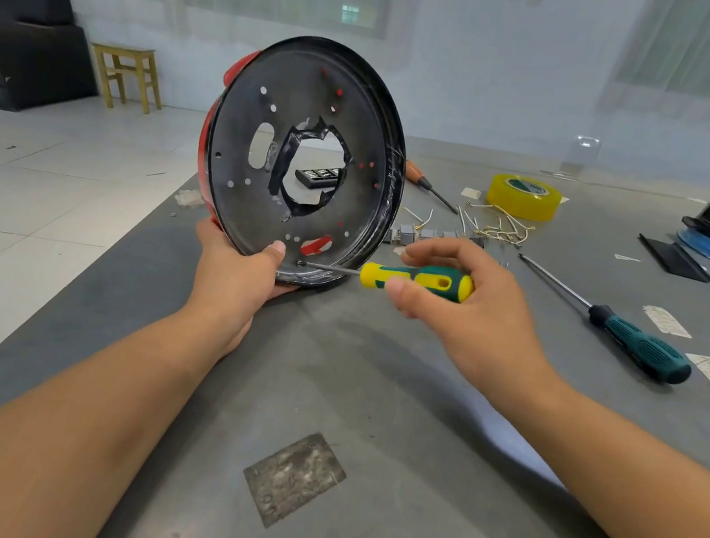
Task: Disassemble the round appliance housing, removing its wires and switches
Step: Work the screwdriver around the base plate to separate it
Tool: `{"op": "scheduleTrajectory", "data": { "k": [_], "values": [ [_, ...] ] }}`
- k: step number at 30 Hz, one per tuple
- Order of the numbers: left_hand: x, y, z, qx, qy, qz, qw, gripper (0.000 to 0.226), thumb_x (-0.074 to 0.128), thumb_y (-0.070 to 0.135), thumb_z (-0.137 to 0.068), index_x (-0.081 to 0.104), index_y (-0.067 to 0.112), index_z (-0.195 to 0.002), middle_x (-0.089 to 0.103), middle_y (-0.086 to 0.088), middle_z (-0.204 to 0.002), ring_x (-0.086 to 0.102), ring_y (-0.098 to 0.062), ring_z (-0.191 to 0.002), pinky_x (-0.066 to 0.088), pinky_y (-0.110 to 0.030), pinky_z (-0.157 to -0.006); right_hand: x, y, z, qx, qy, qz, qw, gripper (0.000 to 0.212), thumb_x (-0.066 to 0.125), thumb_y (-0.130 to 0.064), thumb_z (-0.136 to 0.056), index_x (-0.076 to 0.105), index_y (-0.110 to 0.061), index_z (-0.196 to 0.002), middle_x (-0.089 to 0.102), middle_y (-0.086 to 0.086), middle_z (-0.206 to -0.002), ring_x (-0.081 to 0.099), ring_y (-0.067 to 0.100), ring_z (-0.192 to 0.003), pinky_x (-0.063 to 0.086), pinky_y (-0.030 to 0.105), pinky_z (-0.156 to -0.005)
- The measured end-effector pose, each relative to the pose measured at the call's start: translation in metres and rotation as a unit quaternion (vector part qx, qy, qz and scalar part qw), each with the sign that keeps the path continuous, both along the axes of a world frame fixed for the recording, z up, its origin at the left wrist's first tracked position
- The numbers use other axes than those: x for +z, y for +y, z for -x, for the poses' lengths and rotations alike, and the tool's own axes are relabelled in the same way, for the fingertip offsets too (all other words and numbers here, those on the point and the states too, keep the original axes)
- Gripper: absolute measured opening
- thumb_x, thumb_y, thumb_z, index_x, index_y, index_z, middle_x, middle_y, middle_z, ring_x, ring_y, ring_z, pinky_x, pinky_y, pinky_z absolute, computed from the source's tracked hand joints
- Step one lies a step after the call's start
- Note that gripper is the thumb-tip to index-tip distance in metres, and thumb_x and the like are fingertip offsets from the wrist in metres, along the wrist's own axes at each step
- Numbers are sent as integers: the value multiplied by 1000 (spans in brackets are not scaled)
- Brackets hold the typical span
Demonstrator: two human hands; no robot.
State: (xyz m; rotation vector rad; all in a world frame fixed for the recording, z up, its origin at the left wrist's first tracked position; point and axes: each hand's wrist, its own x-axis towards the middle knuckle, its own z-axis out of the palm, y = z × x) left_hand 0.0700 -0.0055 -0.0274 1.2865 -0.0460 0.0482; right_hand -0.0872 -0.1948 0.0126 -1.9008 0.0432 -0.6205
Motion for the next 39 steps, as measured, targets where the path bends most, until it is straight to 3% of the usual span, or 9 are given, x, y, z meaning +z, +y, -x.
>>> {"op": "scheduleTrajectory", "data": {
  "k": [4,8,12,16,22,27,31,35,39],
  "values": [
    [-1,0,-1,6,4,-4,1000,48,68,0,-97,39,26,-125,59,0,-132,71,-26,-111,66,-51,-78,2,8,-3,42,17,-260,964,46,69,-51,-84,66,-9,-104,72,9,-97,77,30,-85,63,34,-77],
    [-1,0,-1,8,4,-5,1000,48,68,0,-97,39,26,-125,59,0,-132,70,-26,-111,66,-51,-78,0,0,-2,-36,95,-36,994,60,40,-82,-83,53,-24,-95,68,4,-60,60,17,-45,43,24,-40],
    [-3,1,-3,13,1,-16,1000,46,69,2,-96,39,32,-115,60,4,-126,71,-25,-109,67,-46,-75,0,-20,-1,-70,38,222,972,23,54,-59,-95,49,-36,-99,60,-7,-72,55,8,-62,39,20,-47],
    [-3,1,-4,17,4,-12,1000,47,69,1,-96,39,27,-120,60,3,-125,71,-26,-110,67,-49,-77,1,-28,5,-19,-33,422,906,41,62,-38,-92,37,-32,-123,47,-9,-104,49,-5,-89,35,9,-68],
    [-3,1,-3,16,7,-2,1000,47,68,-1,-96,39,24,-123,59,0,-128,70,-27,-110,66,-51,-76,2,-24,1,-102,-4,417,903,44,23,-65,-98,34,-31,-123,53,-7,-62,51,12,-53,28,30,-46],
    [-3,1,-3,13,4,2,1000,44,68,-1,-96,42,32,-110,60,1,-126,71,-26,-109,66,-50,-77,-2,-28,2,-17,-80,391,917,36,62,-30,-96,40,-25,-124,48,-8,-107,49,-7,-94,37,5,-79],
    [-3,1,-2,8,-2,-7,1000,44,69,0,-95,42,33,-107,60,1,-126,71,-27,-110,66,-52,-79,-4,-23,3,6,-49,201,978,34,56,-43,-92,38,-38,-120,56,-9,-104,60,8,-90,51,22,-79],
    [-3,1,-3,11,-1,6,1000,46,69,-2,-95,42,28,-117,60,0,-129,72,-26,-107,66,-51,-76,-6,-26,0,-152,-24,422,894,45,16,-68,-97,35,-34,-120,59,-4,-65,58,24,-58,43,37,-52],
    [-3,1,-3,10,-2,1,1000,46,69,-1,-95,43,35,-108,61,1,-127,72,-26,-107,66,-49,-75,-7,-25,-1,-40,-79,287,954,24,58,-33,-99,42,-31,-117,55,-14,-92,55,2,-78,41,14,-64]
  ]
}}
